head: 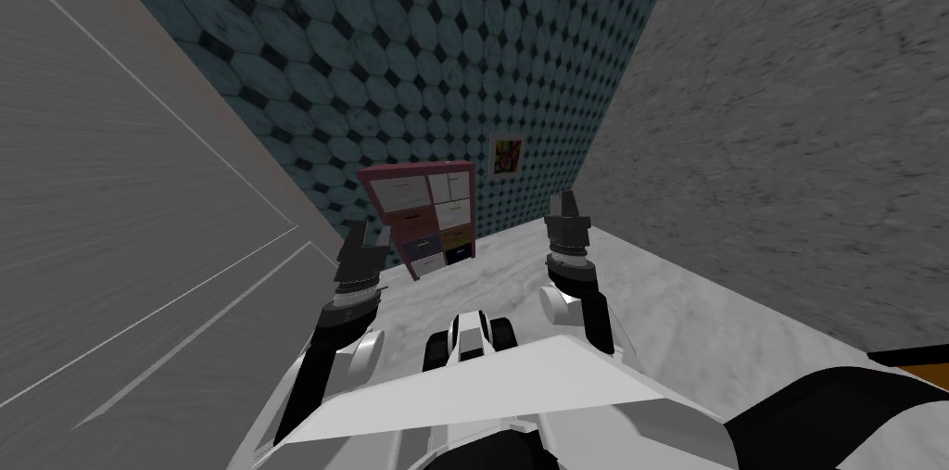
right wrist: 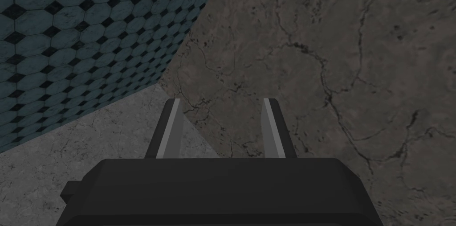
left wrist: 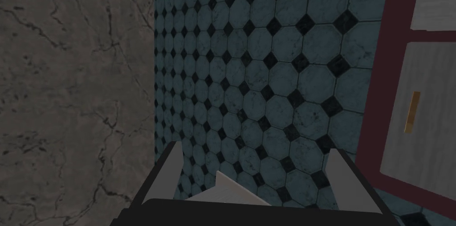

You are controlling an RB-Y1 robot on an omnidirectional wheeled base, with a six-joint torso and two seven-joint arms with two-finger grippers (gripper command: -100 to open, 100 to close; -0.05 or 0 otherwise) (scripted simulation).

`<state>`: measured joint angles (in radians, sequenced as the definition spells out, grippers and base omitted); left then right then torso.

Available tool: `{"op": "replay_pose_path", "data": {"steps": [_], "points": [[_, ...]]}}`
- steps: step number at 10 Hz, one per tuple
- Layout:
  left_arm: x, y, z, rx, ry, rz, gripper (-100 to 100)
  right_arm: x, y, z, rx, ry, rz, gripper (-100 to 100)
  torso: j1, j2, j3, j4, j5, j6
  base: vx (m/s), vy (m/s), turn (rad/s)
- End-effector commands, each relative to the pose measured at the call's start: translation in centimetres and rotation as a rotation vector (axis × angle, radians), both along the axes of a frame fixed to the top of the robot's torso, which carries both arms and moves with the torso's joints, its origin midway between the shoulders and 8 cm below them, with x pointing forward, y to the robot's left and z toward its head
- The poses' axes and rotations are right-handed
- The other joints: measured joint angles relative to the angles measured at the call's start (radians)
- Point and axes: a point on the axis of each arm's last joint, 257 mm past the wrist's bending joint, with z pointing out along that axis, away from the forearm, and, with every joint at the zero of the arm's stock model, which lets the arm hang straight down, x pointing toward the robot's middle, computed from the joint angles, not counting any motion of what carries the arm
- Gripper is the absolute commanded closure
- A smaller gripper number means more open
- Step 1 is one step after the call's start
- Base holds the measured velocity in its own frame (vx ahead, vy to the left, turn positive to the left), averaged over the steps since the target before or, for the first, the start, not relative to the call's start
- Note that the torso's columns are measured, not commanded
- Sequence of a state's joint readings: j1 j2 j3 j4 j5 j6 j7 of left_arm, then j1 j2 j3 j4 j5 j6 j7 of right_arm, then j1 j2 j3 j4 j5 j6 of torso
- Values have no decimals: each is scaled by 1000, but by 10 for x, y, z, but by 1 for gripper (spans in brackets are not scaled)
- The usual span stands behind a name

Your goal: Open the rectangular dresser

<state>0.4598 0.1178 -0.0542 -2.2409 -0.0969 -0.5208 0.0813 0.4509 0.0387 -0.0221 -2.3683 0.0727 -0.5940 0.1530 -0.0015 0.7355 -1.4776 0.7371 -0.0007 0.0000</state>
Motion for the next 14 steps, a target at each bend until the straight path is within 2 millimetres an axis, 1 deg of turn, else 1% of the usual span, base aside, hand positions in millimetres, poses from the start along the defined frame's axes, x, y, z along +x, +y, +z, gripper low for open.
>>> {"op": "replay_pose_path", "data": {"steps": [1,7,14], "points": [[10,6,-22,-4,46,-8,-100,0,0,0,0,0,0,0,2,3,2,1,1,0,118,-90,25],[27,23,-77,-39,156,-12,-100,0,0,0,0,0,0,0,2,3,2,1,1,0,154,-100,22],[36,44,-138,-71,273,-9,-100,0,0,0,0,0,0,0,1,3,2,1,1,0,146,-95,21]]}}
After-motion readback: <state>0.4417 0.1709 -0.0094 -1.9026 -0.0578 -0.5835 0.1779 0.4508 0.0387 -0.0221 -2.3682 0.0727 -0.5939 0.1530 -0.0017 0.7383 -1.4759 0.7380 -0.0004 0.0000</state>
